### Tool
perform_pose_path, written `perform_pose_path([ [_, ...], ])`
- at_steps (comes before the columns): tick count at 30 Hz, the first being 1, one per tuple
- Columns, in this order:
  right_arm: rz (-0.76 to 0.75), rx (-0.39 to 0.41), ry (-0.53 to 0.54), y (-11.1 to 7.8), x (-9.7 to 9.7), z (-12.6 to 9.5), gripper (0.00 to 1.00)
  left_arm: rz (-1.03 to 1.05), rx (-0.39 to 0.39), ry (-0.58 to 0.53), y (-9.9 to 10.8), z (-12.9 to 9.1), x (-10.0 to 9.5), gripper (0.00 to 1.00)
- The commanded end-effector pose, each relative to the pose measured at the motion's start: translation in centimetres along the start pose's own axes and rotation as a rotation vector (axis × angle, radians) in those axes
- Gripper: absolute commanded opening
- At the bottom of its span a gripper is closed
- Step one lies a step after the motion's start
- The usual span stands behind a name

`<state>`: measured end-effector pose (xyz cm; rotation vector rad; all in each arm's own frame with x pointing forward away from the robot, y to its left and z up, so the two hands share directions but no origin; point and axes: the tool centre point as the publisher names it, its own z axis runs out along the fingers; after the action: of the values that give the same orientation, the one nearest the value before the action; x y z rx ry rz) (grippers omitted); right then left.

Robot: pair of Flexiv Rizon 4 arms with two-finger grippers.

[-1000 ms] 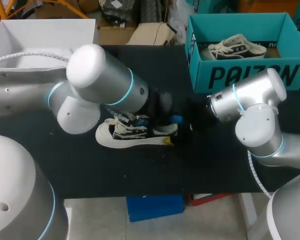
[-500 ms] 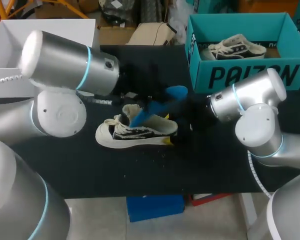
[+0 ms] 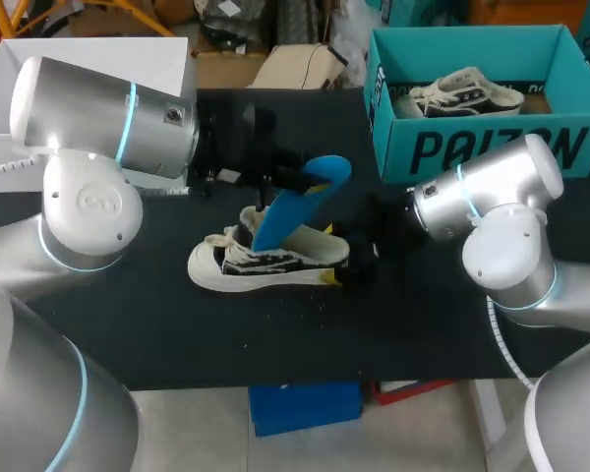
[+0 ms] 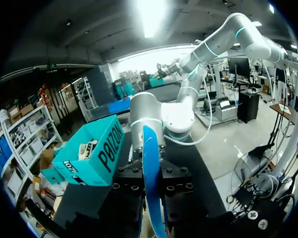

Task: Take the shoe out of the shoebox, open the shoe tongue, remove and reinsert the insole, then place the shoe into the shoebox

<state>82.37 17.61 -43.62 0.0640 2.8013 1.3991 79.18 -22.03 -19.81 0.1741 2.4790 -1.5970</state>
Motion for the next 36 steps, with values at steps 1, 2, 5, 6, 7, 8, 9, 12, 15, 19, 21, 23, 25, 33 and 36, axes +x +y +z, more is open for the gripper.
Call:
perform_pose_path([
  [1,0.002,0.002,-0.001,-0.5,-0.2,0.2,0.0,-0.177,0.235,-0.089,2.2,-1.6,3.7,0.0],
  [2,0.002,0.002,-0.001,-0.5,-0.2,0.2,0.0,-0.207,0.277,-0.096,1.9,-1.8,4.0,0.0],
  [5,0.002,0.002,-0.001,-0.5,-0.2,0.2,0.0,-0.245,0.337,-0.114,0.6,-2.3,4.3,0.0],
  [6,0.002,0.002,-0.001,-0.5,-0.2,0.2,0.0,-0.252,0.37,-0.115,0.1,-2.4,4.4,0.0],
  [7,0.002,0.002,-0.001,-0.5,-0.2,0.2,0.0,-0.259,0.377,-0.115,-0.4,-2.6,4.4,0.0],
  [8,0.002,0.002,-0.001,-0.5,-0.2,0.2,0.0,-0.26,0.383,-0.11,-0.9,-2.8,4.4,0.0],
  [9,0.002,0.002,-0.001,-0.5,-0.2,0.2,0.0,-0.271,0.407,-0.109,-1.5,-3.0,4.4,0.0],
  [12,0.002,0.002,-0.001,-0.5,-0.2,0.2,0.0,-0.268,0.429,-0.099,-3.3,-3.8,4.3,0.0],
  [15,0.002,0.002,-0.001,-0.5,-0.2,0.2,0.0,-0.268,0.445,-0.089,-5.1,-4.6,4.2,0.0],
  [19,0.002,0.002,-0.001,-0.5,-0.2,0.2,0.0,-0.283,0.49,-0.058,-7.3,-5.5,4.0,0.0],
  [21,0.002,0.002,-0.001,-0.5,-0.2,0.2,0.0,-0.298,0.508,-0.04,-8.3,-5.9,3.9,0.0],
  [23,0.002,0.002,-0.001,-0.5,-0.2,0.2,0.0,-0.293,0.504,-0.036,-9.2,-6.4,3.9,0.0],
  [25,0.002,0.002,-0.001,-0.5,-0.2,0.2,0.0,-0.312,0.527,-0.01,-10.0,-6.7,3.9,0.0],
  [33,0.002,0.002,-0.001,-0.5,-0.2,0.2,0.0,-0.36,0.591,0.067,-13.0,-8.2,3.7,0.0],
  [36,0.002,0.002,-0.001,-0.5,-0.2,0.2,0.0,-0.375,0.607,0.085,-13.7,-8.4,3.8,0.0],
])
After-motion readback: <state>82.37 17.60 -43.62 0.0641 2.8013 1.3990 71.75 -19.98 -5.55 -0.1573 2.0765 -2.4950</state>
